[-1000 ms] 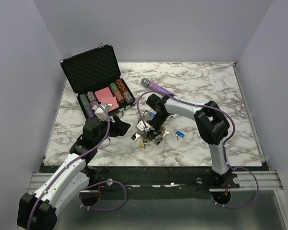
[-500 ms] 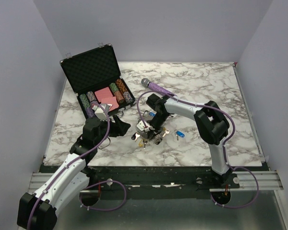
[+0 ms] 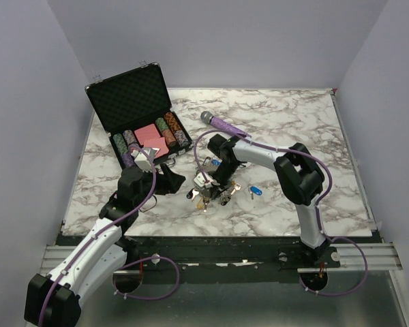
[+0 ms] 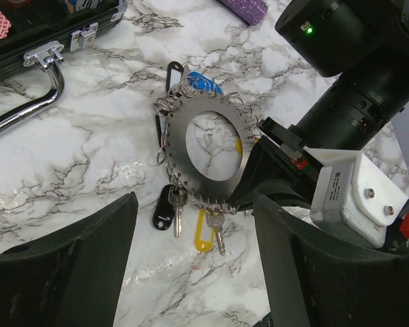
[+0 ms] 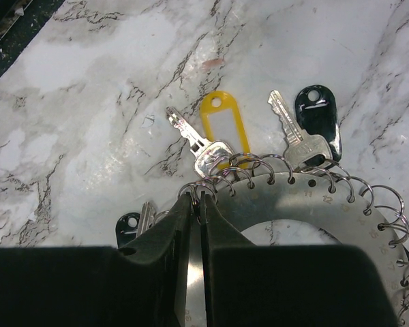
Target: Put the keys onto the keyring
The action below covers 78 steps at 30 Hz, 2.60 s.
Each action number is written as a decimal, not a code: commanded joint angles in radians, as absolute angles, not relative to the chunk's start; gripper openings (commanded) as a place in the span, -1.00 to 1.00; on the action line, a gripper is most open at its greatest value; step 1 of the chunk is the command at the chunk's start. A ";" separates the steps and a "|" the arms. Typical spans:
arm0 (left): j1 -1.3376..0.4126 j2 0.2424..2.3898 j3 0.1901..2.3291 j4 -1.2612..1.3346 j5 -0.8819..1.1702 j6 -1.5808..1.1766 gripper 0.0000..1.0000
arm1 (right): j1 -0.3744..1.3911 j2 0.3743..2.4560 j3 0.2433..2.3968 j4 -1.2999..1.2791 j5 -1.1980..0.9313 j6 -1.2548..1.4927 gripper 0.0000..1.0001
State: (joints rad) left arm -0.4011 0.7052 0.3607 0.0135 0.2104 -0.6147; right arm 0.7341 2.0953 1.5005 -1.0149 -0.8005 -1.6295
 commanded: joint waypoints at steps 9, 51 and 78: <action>-0.400 0.690 0.345 0.026 0.213 -0.624 0.52 | 0.741 2.077 1.526 -1.029 -0.810 -1.635 -0.99; -0.506 0.652 0.394 0.161 0.398 -0.594 0.27 | 0.696 1.916 1.819 -0.950 -1.032 -0.566 -0.99; -0.619 0.500 0.258 0.492 0.495 -0.447 0.03 | 0.696 1.833 1.775 -1.420 -1.169 -1.295 -0.99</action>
State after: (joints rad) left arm -0.5533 0.4839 0.2584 0.3801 0.4061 -0.5236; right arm 0.6937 1.8877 1.7809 -1.2884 -1.0973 -1.1618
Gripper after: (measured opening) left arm 0.540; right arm 0.008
